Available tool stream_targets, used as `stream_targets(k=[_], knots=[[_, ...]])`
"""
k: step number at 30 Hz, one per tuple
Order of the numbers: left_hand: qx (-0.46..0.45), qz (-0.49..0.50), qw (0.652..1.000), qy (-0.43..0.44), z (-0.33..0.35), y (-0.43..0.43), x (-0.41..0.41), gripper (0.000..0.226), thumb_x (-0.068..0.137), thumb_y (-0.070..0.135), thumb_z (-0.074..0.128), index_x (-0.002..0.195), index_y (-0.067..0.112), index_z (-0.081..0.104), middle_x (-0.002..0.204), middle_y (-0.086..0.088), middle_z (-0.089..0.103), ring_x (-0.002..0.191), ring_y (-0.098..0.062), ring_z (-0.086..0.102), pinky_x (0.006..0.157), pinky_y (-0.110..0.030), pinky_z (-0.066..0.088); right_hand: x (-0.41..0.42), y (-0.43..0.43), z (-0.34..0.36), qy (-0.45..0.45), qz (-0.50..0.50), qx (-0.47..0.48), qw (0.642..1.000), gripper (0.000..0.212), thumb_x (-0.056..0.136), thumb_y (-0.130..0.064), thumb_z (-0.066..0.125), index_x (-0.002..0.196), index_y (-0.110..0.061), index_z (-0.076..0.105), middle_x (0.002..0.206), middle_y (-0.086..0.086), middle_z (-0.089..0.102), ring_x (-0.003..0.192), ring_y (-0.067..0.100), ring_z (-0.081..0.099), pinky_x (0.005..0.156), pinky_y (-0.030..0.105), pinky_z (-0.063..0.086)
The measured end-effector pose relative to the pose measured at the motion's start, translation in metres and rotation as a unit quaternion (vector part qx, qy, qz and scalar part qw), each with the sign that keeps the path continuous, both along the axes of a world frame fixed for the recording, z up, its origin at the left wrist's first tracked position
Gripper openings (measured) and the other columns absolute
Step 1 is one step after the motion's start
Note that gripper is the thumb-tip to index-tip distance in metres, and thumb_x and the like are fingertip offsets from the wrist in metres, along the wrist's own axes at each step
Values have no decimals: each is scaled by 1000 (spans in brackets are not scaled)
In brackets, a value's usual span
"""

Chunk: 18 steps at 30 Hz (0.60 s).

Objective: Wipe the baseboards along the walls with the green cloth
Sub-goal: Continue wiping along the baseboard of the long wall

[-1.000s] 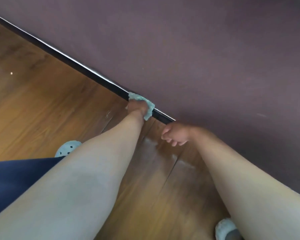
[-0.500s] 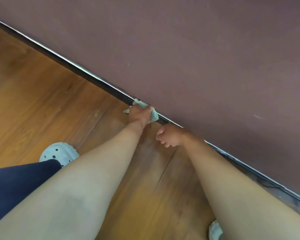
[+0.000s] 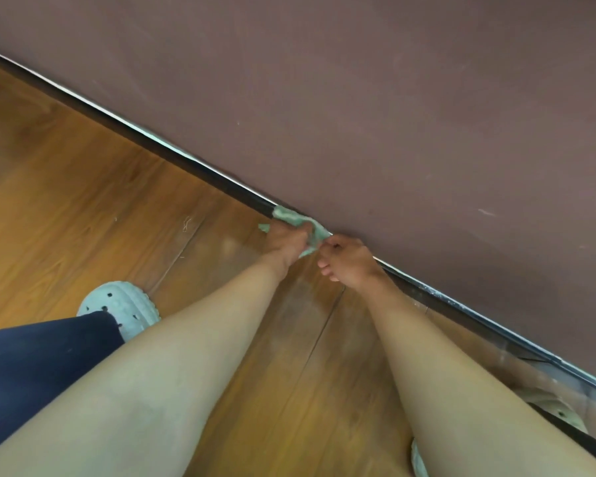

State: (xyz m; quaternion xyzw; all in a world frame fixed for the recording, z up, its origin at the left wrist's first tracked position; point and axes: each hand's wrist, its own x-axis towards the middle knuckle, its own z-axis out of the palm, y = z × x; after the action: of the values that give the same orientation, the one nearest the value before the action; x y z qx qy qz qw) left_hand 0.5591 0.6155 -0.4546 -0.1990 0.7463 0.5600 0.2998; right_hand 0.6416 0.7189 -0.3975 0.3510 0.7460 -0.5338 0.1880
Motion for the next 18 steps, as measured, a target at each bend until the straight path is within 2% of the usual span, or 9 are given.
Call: stream_targets(k=[2, 4, 7, 10, 12, 14, 15, 16, 18], knots=[[12, -53, 998, -11, 7, 8, 14, 26, 63, 27, 70, 86, 15, 70, 89, -2, 78, 84, -20, 76, 87, -43, 62, 5, 0, -2, 3, -25, -8, 1000, 22, 97, -20, 53, 104, -7, 69, 87, 13, 69, 71, 21, 63, 75, 38, 56], [-13, -44, 999, 1, 8, 7, 13, 19, 72, 27, 69, 86, 14, 70, 97, -5, 77, 90, -24, 76, 88, -43, 61, 12, 1, -4, -2, -44, -21, 999, 25, 99, -26, 54, 103, -7, 69, 87, 11, 69, 74, 23, 61, 76, 39, 55], [-70, 31, 996, 41, 11, -11, -15, 30, 88, 27, 67, 109, 6, 70, 112, -10, 74, 103, -25, 72, 95, -41, 57, 22, 7, -2, -14, -74, -49, 996, 28, 99, -40, 55, 93, -15, 66, 84, 8, 67, 73, 21, 60, 72, 34, 51], [-66, 109, 992, 24, 24, -29, -39, 40, 92, 30, 62, 126, 8, 61, 114, -5, 71, 105, -24, 71, 98, -37, 56, 35, 21, 0, -27, -91, -72, 993, 27, 99, -40, 54, 107, -17, 66, 94, 6, 70, 82, 22, 66, 73, 30, 52], [-31, 119, 992, 10, 34, -30, -40, 30, 98, 24, 56, 127, 14, 55, 97, 1, 68, 87, -15, 70, 88, -32, 60, 44, 32, 2, -39, -101, -71, 992, 32, 99, -39, 54, 120, -16, 64, 101, 8, 72, 91, 23, 71, 72, 29, 57], [-11, 94, 995, 8, 37, -19, -29, 15, 102, 17, 50, 115, 13, 56, 85, 2, 63, 67, -6, 68, 68, -23, 61, 51, 41, 4, -40, -113, -75, 990, 35, 100, -36, 53, 126, -14, 61, 104, 11, 72, 95, 24, 71, 75, 32, 58], [-6, 67, 998, 3, 35, -11, -19, 11, 102, 14, 49, 109, 12, 58, 87, 1, 63, 66, -5, 67, 59, -19, 59, 54, 44, 4, -41, -118, -78, 989, 35, 100, -36, 53, 127, -13, 60, 105, 11, 72, 95, 24, 71, 77, 33, 59], [-3, 35, 999, 3, 32, -3, -8, 11, 101, 17, 52, 108, 12, 59, 93, -1, 64, 73, -8, 69, 57, -18, 58, 57, 46, 4, -44, -121, -81, 988, 36, 100, -36, 53, 127, -13, 60, 105, 11, 72, 95, 24, 72, 77, 33, 59], [3, -25, 1000, 13, 18, 11, 9, 38, 87, 35, 58, 116, 11, 61, 109, -4, 70, 96, -19, 72, 79, -32, 63, 60, 48, 4, -50, -121, -83, 988, 38, 100, -38, 54, 128, -12, 59, 104, 11, 72, 94, 24, 72, 76, 33, 59]])
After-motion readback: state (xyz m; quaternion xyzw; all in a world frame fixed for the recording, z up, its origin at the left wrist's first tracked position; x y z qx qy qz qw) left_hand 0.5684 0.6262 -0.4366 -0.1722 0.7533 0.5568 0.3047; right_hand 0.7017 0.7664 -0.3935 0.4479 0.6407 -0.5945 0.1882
